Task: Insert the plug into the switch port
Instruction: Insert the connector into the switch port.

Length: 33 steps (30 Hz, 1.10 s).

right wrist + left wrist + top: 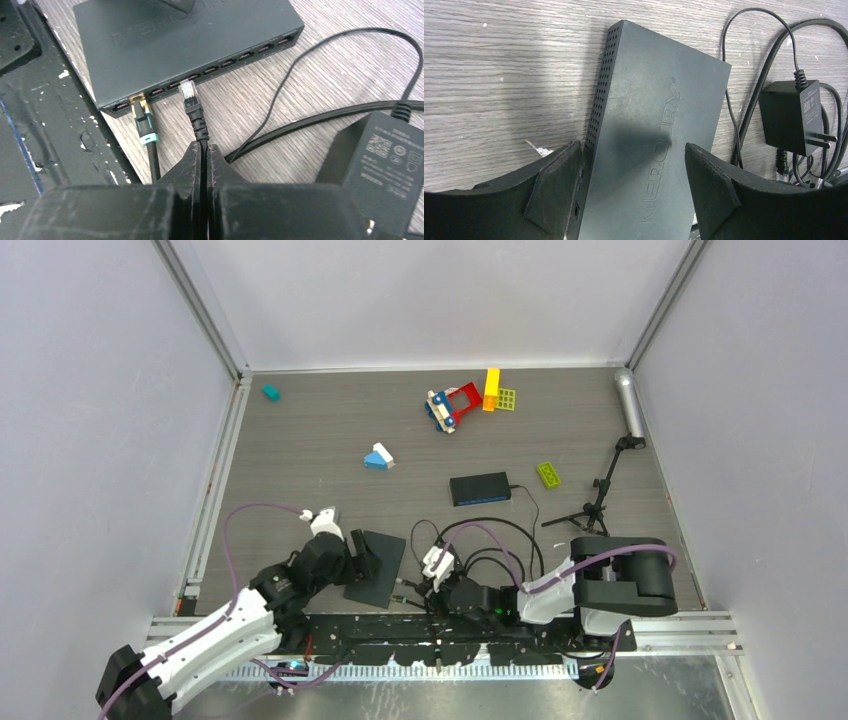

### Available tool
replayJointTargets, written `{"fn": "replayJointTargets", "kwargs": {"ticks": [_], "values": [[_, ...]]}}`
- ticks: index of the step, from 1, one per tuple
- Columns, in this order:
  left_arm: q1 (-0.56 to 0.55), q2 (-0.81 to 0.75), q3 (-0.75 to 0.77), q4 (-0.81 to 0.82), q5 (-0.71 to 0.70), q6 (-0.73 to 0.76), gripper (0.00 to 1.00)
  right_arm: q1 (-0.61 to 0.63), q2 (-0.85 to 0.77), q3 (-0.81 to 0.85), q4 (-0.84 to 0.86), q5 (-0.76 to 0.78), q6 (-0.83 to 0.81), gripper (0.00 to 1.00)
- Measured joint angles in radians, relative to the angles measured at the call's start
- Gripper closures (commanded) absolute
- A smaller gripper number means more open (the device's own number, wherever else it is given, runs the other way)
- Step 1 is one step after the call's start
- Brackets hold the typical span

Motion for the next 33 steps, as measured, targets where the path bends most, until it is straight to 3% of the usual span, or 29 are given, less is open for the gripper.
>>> {"fn": "replayJointTargets", "kwargs": {"ticks": [10, 21, 28, 33], "values": [[-0.002, 0.020, 0.002, -0.012, -0.032, -0.002, 0.22, -0.013, -0.056, 0.018, -0.151, 0.007, -0.040, 1.00], [-0.002, 0.057, 0.003, 0.031, -0.032, 0.023, 0.22, -0.015, -0.115, 0.002, -0.162, 0.024, -0.069, 1.00], [-0.002, 0.046, 0.003, 0.032, -0.031, 0.025, 0.22, -0.020, -0.163, 0.001, -0.089, 0.019, -0.114, 1.00], [-0.002, 0.025, 0.003, 0.024, -0.032, 0.024, 0.22, -0.025, -0.061, -0.034, 0.093, -0.010, -0.116, 0.99]]}}
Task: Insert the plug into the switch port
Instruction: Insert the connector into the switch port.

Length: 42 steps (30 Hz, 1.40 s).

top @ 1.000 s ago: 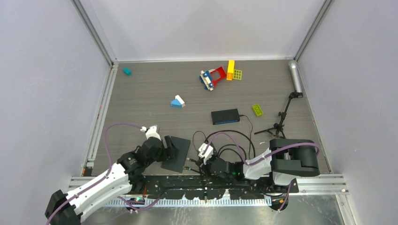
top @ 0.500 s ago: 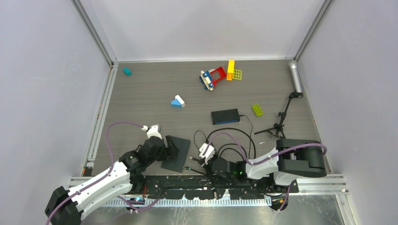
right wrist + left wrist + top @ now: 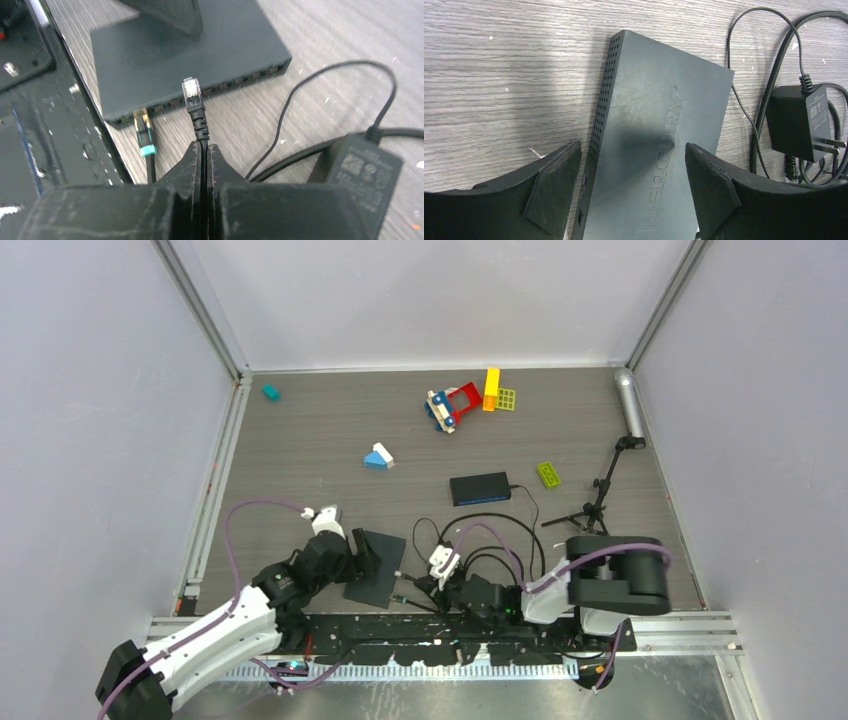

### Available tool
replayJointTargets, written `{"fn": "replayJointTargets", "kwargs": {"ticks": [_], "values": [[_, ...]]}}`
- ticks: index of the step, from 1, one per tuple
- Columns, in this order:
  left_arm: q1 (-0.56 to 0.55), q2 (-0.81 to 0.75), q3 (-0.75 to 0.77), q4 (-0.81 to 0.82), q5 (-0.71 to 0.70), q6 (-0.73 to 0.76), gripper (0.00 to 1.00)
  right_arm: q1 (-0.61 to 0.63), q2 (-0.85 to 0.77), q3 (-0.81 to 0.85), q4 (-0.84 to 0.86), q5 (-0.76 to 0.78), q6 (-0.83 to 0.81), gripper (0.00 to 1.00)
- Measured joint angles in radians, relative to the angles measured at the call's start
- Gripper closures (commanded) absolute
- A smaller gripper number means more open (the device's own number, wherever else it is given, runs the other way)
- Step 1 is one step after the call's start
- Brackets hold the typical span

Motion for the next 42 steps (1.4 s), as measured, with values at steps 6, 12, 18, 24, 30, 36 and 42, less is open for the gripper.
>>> {"fn": "replayJointTargets", "kwargs": {"ticks": [6, 12, 18, 24, 30, 36, 42], "values": [[0.000, -0.017, 0.000, -0.002, 0.000, -0.002, 0.22, -0.001, 0.237, -0.050, 0.292, -0.031, 0.034, 0.99], [0.000, -0.018, 0.000, -0.007, 0.000, -0.003, 0.22, -0.001, 0.264, -0.070, 0.365, -0.023, 0.073, 1.00], [0.000, -0.018, 0.000, -0.007, 0.000, -0.003, 0.22, -0.001, 0.264, -0.084, 0.370, -0.002, 0.101, 1.00], [0.000, -0.003, 0.000, -0.001, 0.010, 0.001, 0.23, -0.002, 0.226, -0.052, 0.273, -0.001, 0.108, 0.99], [0.000, 0.045, 0.000, 0.031, 0.026, 0.008, 0.25, -0.002, 0.158, -0.002, 0.097, -0.012, 0.085, 1.00], [0.000, 0.071, 0.000, 0.051, 0.024, 0.026, 0.30, -0.002, 0.125, 0.021, 0.009, -0.012, 0.074, 1.00], [0.002, 0.117, 0.004, 0.090, 0.024, 0.048, 0.32, -0.002, 0.124, 0.032, -0.010, -0.005, 0.073, 1.00]]}}
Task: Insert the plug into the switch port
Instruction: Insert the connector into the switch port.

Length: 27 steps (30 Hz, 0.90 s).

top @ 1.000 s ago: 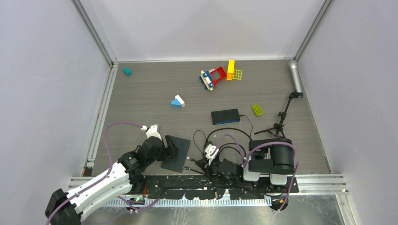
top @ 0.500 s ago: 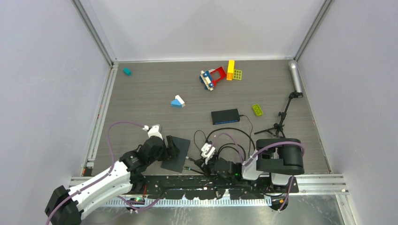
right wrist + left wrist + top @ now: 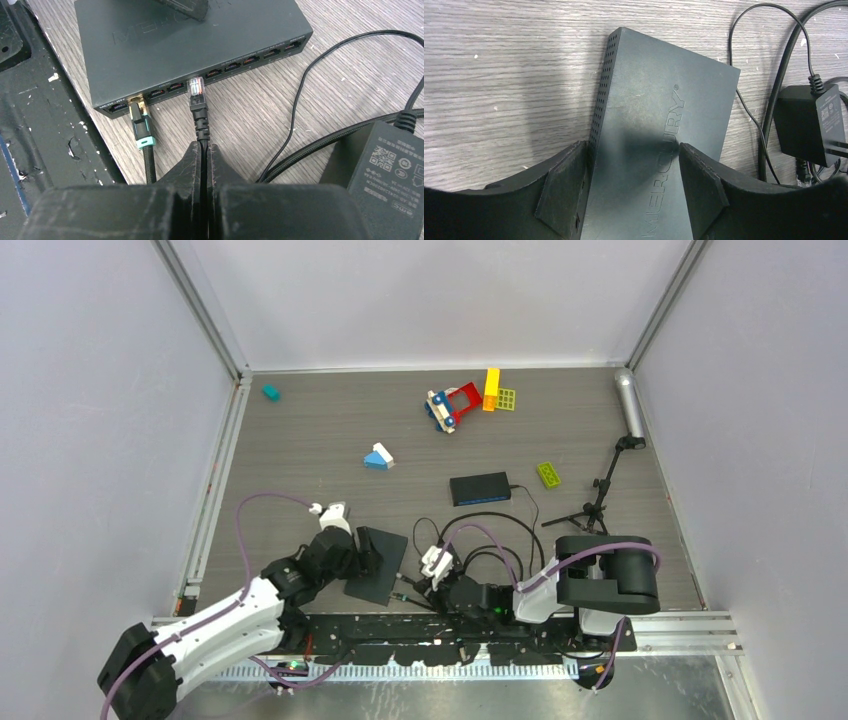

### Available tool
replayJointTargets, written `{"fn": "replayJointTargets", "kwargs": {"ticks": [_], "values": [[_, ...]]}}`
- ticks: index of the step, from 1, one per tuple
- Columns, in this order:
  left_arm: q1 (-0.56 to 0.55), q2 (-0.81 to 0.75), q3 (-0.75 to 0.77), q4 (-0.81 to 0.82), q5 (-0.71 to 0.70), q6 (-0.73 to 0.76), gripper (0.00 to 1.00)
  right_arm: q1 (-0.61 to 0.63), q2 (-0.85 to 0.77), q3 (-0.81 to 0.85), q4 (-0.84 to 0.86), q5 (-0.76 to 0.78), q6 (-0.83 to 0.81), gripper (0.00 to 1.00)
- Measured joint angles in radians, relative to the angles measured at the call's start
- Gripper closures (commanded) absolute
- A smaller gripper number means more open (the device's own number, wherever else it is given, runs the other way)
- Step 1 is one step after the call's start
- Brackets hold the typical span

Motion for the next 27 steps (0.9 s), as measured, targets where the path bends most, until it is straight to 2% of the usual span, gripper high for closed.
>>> {"fn": "replayJointTargets", "kwargs": {"ticks": [12, 23, 27], "values": [[0.006, 0.079, 0.014, 0.065, -0.007, 0.042, 0.32, -0.010, 0.000, 0.014, -0.019, -0.002, -0.011, 1.00], [0.019, 0.146, 0.014, 0.158, 0.016, 0.086, 0.34, -0.081, 0.024, 0.017, 0.026, -0.070, -0.033, 1.00], [0.025, 0.169, 0.017, 0.185, 0.014, 0.098, 0.28, -0.091, 0.024, 0.030, 0.007, -0.080, -0.050, 1.00]]}}
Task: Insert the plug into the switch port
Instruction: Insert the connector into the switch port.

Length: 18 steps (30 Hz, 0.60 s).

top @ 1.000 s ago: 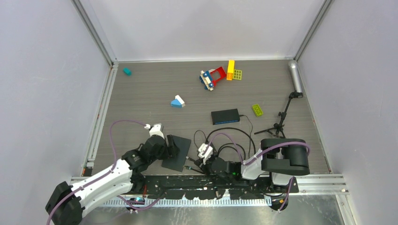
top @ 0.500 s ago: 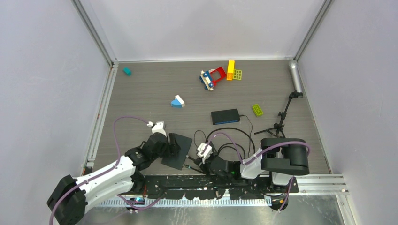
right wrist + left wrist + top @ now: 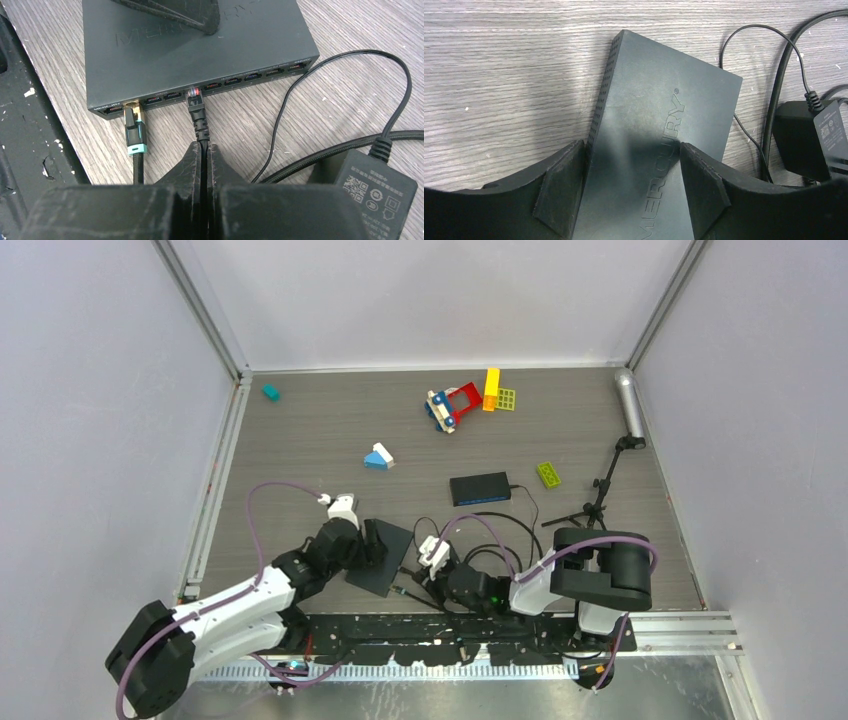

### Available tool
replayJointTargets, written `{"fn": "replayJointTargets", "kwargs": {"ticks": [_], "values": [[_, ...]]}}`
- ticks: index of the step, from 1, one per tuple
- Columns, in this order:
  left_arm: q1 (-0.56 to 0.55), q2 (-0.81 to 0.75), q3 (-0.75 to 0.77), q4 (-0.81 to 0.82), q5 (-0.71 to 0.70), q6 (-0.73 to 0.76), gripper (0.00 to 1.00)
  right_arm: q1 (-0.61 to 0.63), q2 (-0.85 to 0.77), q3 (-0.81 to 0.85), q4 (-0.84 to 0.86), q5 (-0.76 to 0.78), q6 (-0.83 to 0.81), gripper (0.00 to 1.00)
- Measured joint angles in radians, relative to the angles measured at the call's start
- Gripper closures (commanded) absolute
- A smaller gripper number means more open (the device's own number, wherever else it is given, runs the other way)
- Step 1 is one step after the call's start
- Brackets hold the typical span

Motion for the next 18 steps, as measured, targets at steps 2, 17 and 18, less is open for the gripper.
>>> {"fn": "replayJointTargets", "kwargs": {"ticks": [2, 17, 18], "values": [[0.000, 0.004, 0.003, 0.002, -0.003, 0.008, 0.25, -0.001, 0.000, 0.008, -0.012, -0.001, -0.006, 1.00], [0.036, -0.189, 0.259, -0.315, -0.196, 0.097, 0.06, -0.016, 0.025, 0.174, -0.202, -0.095, 0.030, 0.54], [0.045, -0.187, 0.273, -0.317, -0.207, 0.109, 0.06, -0.016, 0.024, 0.185, -0.209, -0.097, 0.036, 0.52]]}}
